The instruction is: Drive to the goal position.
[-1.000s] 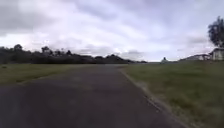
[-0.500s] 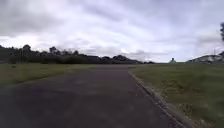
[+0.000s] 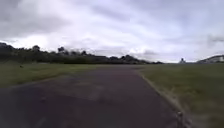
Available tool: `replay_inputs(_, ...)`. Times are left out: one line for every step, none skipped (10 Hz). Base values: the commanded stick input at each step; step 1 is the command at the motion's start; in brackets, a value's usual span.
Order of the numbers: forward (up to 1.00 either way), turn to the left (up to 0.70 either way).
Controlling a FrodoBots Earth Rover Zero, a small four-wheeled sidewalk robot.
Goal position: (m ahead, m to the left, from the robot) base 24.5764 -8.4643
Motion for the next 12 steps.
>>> replay_inputs(0.7, 0.0)
replay_inputs(0.7, 0.0)
replay_inputs(0.7, 0.0)
replay_inputs(0.7, 0.0)
replay_inputs(0.7, 0.0)
replay_inputs(0.7, 0.0)
replay_inputs(0.7, 0.0)
replay_inputs(0.7, 0.0)
replay_inputs(0.7, 0.0)
replay_inputs(0.7, 0.0)
replay_inputs(0.7, 0.0)
replay_inputs(0.7, 0.0)
